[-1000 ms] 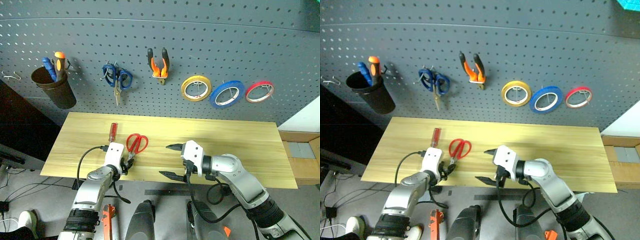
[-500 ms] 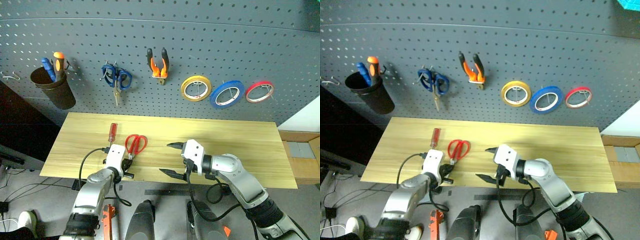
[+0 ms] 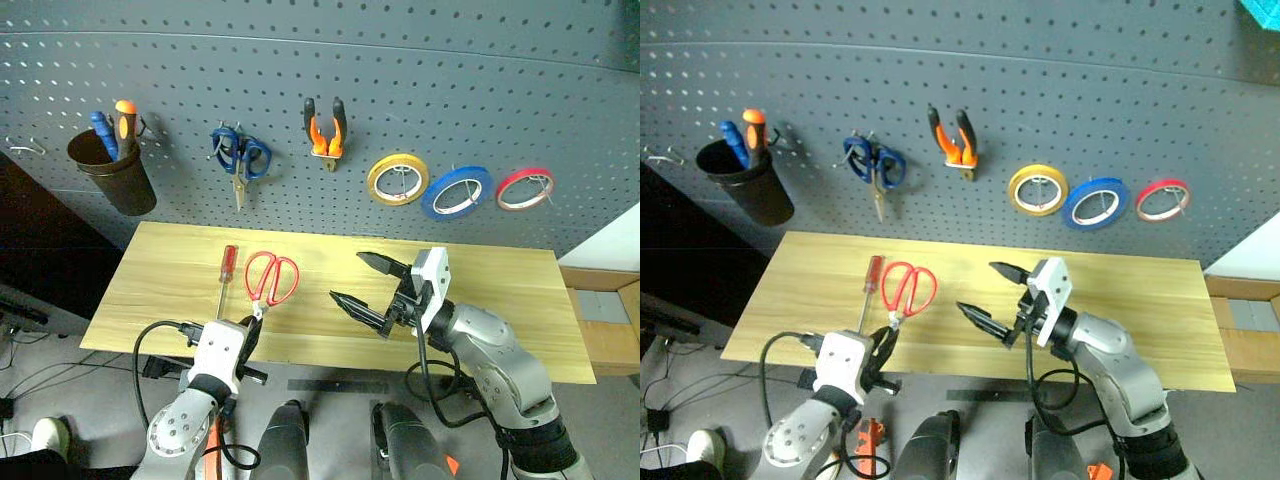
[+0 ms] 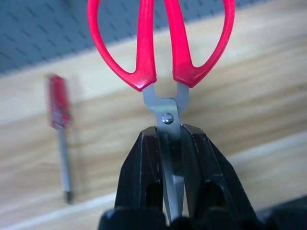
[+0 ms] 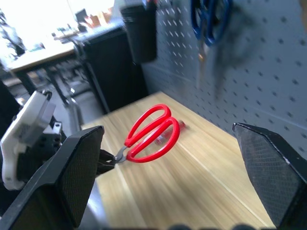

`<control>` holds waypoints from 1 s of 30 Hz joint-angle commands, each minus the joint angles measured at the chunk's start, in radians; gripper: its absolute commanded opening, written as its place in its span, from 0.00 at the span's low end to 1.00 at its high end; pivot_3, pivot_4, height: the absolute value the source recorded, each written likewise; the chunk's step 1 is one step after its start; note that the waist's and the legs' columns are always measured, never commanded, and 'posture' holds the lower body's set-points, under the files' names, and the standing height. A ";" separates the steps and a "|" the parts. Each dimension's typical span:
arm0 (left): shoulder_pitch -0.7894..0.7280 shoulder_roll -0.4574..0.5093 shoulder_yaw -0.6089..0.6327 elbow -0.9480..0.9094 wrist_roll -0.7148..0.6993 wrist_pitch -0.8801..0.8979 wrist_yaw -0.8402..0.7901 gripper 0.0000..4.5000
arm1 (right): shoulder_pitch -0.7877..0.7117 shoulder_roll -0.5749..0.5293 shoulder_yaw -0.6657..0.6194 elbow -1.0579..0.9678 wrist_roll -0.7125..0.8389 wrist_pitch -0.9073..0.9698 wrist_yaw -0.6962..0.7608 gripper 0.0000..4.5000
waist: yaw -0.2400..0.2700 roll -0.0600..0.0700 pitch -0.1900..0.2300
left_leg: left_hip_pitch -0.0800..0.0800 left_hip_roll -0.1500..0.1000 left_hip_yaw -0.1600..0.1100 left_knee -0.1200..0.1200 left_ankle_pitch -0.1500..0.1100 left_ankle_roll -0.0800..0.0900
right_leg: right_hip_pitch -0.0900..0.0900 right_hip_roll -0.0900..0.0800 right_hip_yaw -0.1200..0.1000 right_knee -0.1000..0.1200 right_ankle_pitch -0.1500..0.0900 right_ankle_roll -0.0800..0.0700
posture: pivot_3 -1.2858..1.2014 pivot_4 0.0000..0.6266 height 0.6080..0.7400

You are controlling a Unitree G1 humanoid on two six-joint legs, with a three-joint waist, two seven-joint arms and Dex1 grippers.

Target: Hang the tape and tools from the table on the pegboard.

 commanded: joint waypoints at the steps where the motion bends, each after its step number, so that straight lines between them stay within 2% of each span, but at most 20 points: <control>1: 0.033 -0.021 0.022 -0.109 0.070 -0.133 0.066 0.06 | -0.026 0.023 -0.036 -0.079 0.060 0.007 -0.034 1.00 | 0.009 -0.001 -0.011 | 0.000 0.000 0.000 0.000 0.000 0.000 | 0.000 0.000 0.000 -0.001 0.000 0.000 | 0.59 0.23 1.00; 4: 0.020 -0.033 0.031 -0.109 0.103 -0.175 0.097 0.06 | -0.041 0.033 -0.033 -0.075 0.063 -0.006 -0.048 1.00 | 0.015 0.000 -0.025 | 0.000 0.001 0.000 0.000 0.000 0.000 | 0.001 0.001 0.000 -0.004 0.000 0.000 | 0.60 0.20 1.00; 7: -0.072 -0.042 0.066 -0.058 0.135 -0.211 0.147 0.06 | -0.089 0.082 -0.036 -0.036 0.049 -0.095 -0.049 1.00 | 0.018 0.000 -0.048 | 0.000 0.001 0.000 -0.001 0.000 0.000 | 0.003 0.002 -0.002 -0.006 0.000 0.000 | 0.60 0.17 1.00; 15: -0.321 -0.007 0.145 0.133 0.112 -0.271 0.161 0.06 | -0.187 0.138 -0.068 0.032 0.077 -0.134 -0.060 1.00 | 0.027 -0.002 -0.093 | 0.003 0.001 -0.001 0.000 0.000 0.000 | 0.006 0.003 -0.003 -0.005 0.001 -0.001 | 0.59 0.13 1.00; 25: -0.567 -0.017 0.104 0.383 0.028 -0.275 0.080 0.06 | -0.206 0.128 -0.041 0.056 0.000 -0.157 -0.110 1.00 | 0.043 -0.001 -0.108 | 0.007 0.001 -0.001 0.003 0.000 0.000 | 0.007 0.004 -0.002 0.004 0.002 -0.002 | 0.58 0.13 1.00; 30: -0.614 -0.035 0.090 0.425 -0.001 -0.251 0.054 0.06 | -0.211 0.127 -0.043 0.052 -0.013 -0.152 -0.124 1.00 | 0.039 -0.001 -0.109 | 0.010 0.001 0.001 0.004 0.001 0.001 | 0.007 0.005 0.000 0.008 0.002 -0.002 | 0.58 0.14 1.00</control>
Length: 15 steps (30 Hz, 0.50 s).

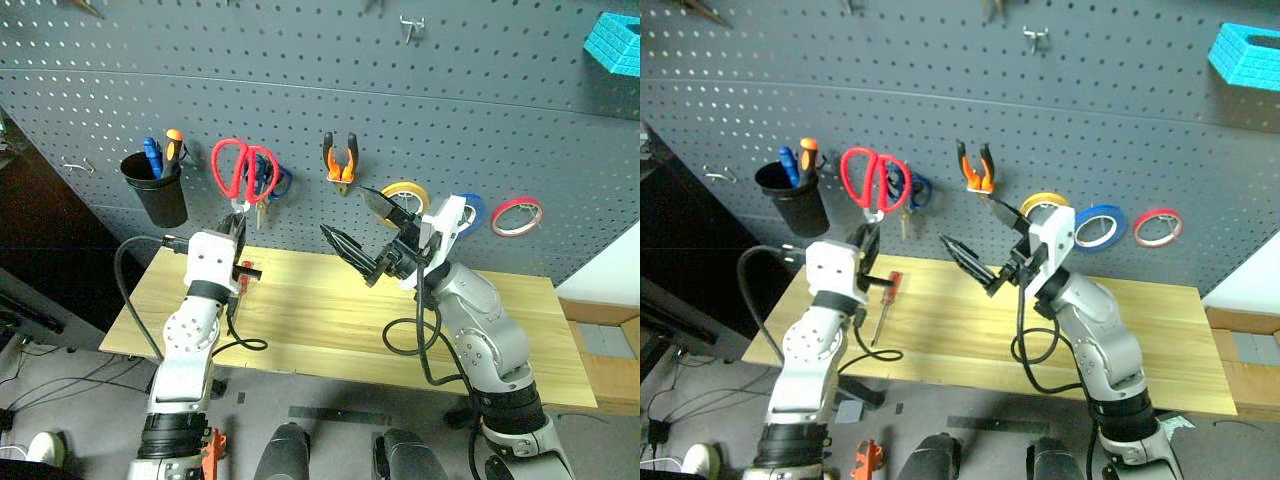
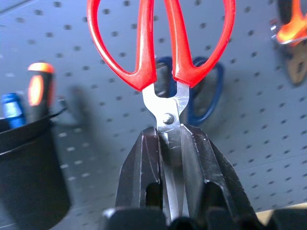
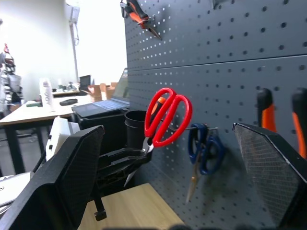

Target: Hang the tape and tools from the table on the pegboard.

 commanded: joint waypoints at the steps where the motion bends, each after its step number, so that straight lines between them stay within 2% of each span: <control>1: -0.037 -0.014 -0.014 0.007 -0.034 0.015 -0.026 0.06 | -0.025 0.002 -0.009 -0.024 -0.001 -0.016 -0.012 1.00 | -0.002 0.000 0.000 | 0.001 0.000 0.001 0.000 0.000 0.000 | 0.000 0.000 0.001 0.001 0.000 0.000 | 0.58 0.14 1.00; 15: -0.017 -0.055 -0.033 -0.002 -0.066 0.148 -0.039 0.06 | -0.024 -0.012 -0.009 -0.029 -0.001 -0.008 -0.031 1.00 | -0.005 0.000 -0.002 | 0.005 0.001 0.004 0.000 0.000 0.000 | 0.002 0.001 0.005 0.002 0.000 0.000 | 0.57 0.16 1.00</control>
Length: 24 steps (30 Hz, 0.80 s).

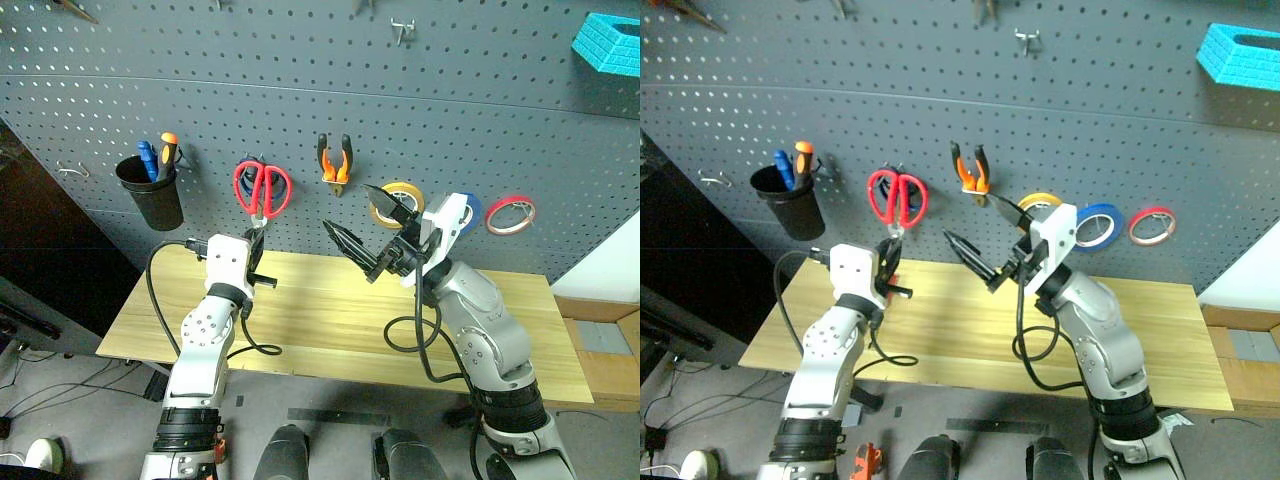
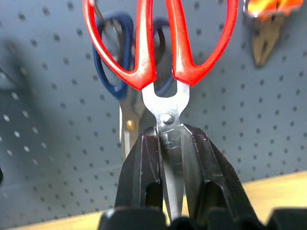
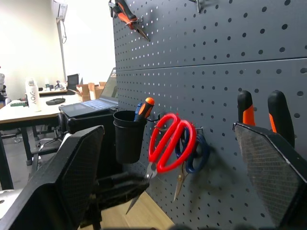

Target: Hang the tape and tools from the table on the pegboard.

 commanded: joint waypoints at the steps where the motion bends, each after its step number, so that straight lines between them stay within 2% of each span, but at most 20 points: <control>1: -0.010 -0.010 -0.008 -0.036 -0.016 0.019 -0.003 0.06 | -0.017 -0.001 -0.009 -0.030 0.000 -0.009 -0.007 1.00 | 0.000 0.000 0.000 | 0.000 0.000 0.000 0.000 0.000 0.000 | 0.000 0.000 0.000 0.000 0.000 0.000 | 0.57 0.16 1.00; 7: -0.030 -0.009 -0.012 -0.028 -0.022 0.044 -0.007 0.06 | -0.014 -0.008 -0.011 -0.036 0.003 -0.003 -0.008 1.00 | -0.001 0.000 -0.001 | 0.000 0.000 0.000 0.000 0.000 0.000 | 0.000 0.000 0.000 0.000 0.000 0.000 | 0.57 0.16 1.00; 15: -0.044 0.003 -0.004 -0.014 -0.025 0.043 -0.013 0.67 | -0.006 -0.019 -0.006 -0.046 0.000 -0.005 -0.008 1.00 | -0.003 0.000 -0.001 | 0.001 0.000 0.001 0.000 0.000 0.000 | 0.001 0.000 0.001 0.000 0.000 0.000 | 0.57 0.16 1.00; 19: 0.012 -0.011 -0.001 -0.027 -0.023 0.060 0.004 0.98 | 0.039 -0.051 0.021 -0.061 -0.018 -0.021 0.023 1.00 | -0.010 0.000 -0.001 | 0.001 0.000 0.001 0.000 0.000 0.000 | 0.001 0.000 0.001 0.000 0.000 0.000 | 0.56 0.20 1.00; 21: 0.044 -0.017 0.006 -0.029 -0.022 0.076 0.020 0.99 | 0.065 -0.070 0.048 -0.063 -0.038 -0.033 0.043 1.00 | -0.019 0.000 -0.001 | 0.001 0.000 0.001 0.000 0.000 0.000 | 0.001 0.000 0.001 0.000 0.000 0.000 | 0.56 0.21 1.00; 24: 0.105 -0.013 0.040 -0.013 -0.022 0.143 0.050 0.99 | 0.087 -0.135 0.175 -0.013 -0.189 -0.021 0.050 1.00 | -0.028 0.001 0.002 | 0.002 0.000 0.001 0.000 0.000 0.000 | 0.001 0.000 0.002 0.000 0.000 0.000 | 0.56 0.27 1.00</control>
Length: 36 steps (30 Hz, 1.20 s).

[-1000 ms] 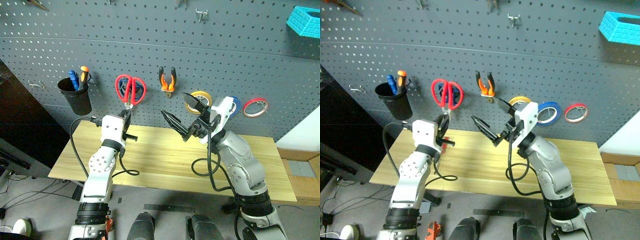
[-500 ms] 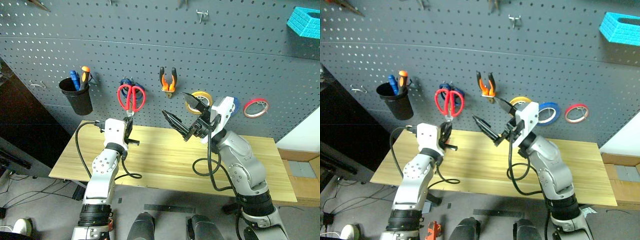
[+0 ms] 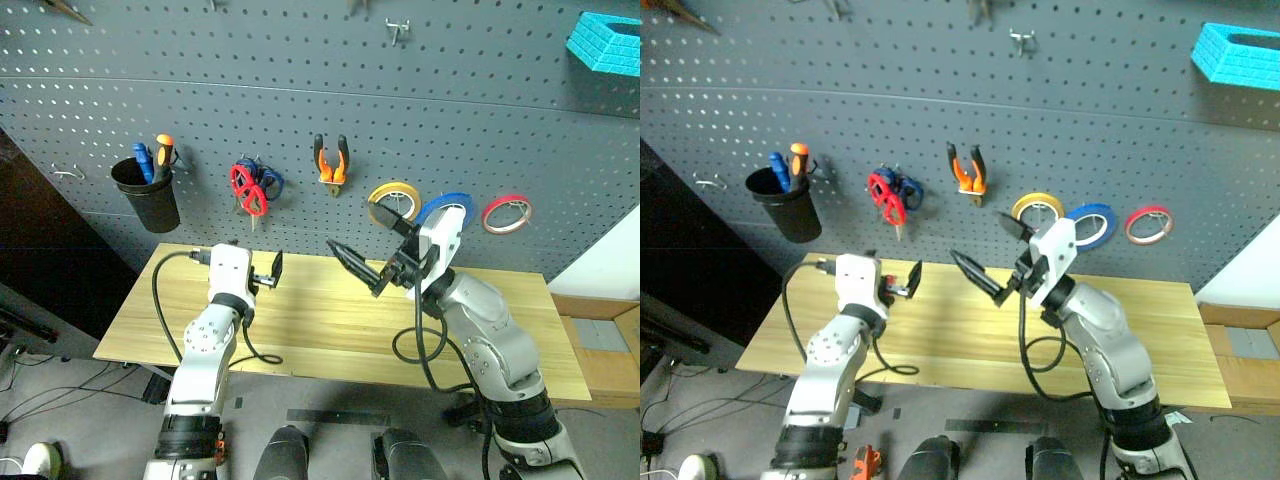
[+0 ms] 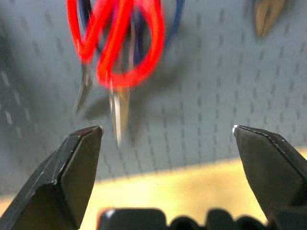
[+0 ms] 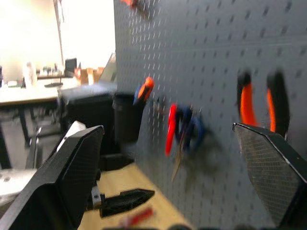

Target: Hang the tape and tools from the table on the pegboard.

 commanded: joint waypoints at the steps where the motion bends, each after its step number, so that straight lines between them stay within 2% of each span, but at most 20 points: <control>1: 0.030 0.012 0.045 -0.006 -0.003 0.066 0.032 0.99 | 0.009 -0.034 0.107 0.011 -0.103 -0.001 0.028 1.00 | -0.006 0.001 0.002 | 0.001 0.000 0.000 0.000 0.000 0.000 | 0.000 0.000 0.000 0.000 0.000 0.000 | 0.56 0.28 1.00; 6: -0.020 0.104 0.117 0.097 -0.002 0.161 0.038 0.99 | -0.061 -0.004 0.214 0.091 -0.214 0.020 0.018 1.00 | -0.018 0.002 0.036 | 0.004 0.002 -0.001 0.001 0.002 0.003 | 0.004 0.002 0.000 0.000 -0.003 0.004 | 0.56 0.38 1.00; 11: -0.158 0.210 0.141 0.347 -0.004 0.158 0.003 0.99 | -0.225 0.145 0.240 0.250 -0.250 0.057 -0.015 1.00 | -0.024 0.002 0.082 | 0.006 0.001 -0.002 0.001 0.004 0.005 | 0.006 0.003 -0.001 0.001 -0.002 0.004 | 0.56 0.47 1.00; 16: -0.258 0.253 0.121 0.493 -0.029 0.120 -0.103 0.99 | -0.324 0.184 0.267 0.327 -0.303 0.101 -0.001 1.00 | -0.018 0.001 0.108 | -0.003 0.000 -0.005 0.000 0.002 0.003 | -0.002 -0.001 -0.005 0.000 0.001 -0.001 | 0.56 0.54 1.00; 22: -0.349 0.267 0.102 0.634 -0.026 0.083 -0.167 0.99 | -0.357 0.206 0.247 0.292 -0.320 0.197 -0.028 1.00 | -0.025 0.002 0.139 | -0.021 0.000 -0.007 0.000 0.002 0.003 | -0.020 -0.001 -0.009 0.001 0.001 -0.002 | 0.55 0.60 1.00; 30: -0.399 0.275 0.076 0.739 -0.004 0.069 -0.164 0.99 | -0.328 0.201 0.254 0.212 -0.318 0.284 -0.018 1.00 | -0.031 0.003 0.174 | -0.023 0.000 -0.009 0.001 0.002 0.003 | -0.021 -0.001 -0.010 0.001 0.001 -0.002 | 0.55 0.65 1.00; 33: -0.404 0.278 0.074 0.744 -0.011 0.071 -0.170 0.87 | -0.325 0.200 0.252 0.207 -0.319 0.290 -0.017 1.00 | -0.032 0.003 0.176 | -0.023 0.000 -0.009 0.001 0.002 0.003 | -0.020 -0.001 -0.010 0.001 0.001 -0.002 | 0.55 0.64 1.00; 36: -0.407 0.277 0.075 0.730 -0.017 0.087 -0.180 0.67 | -0.331 0.199 0.242 0.220 -0.321 0.281 -0.021 1.00 | -0.033 0.003 0.177 | -0.023 0.000 -0.009 0.001 0.002 0.003 | -0.020 -0.001 -0.011 0.001 0.001 -0.002 | 0.55 0.63 1.00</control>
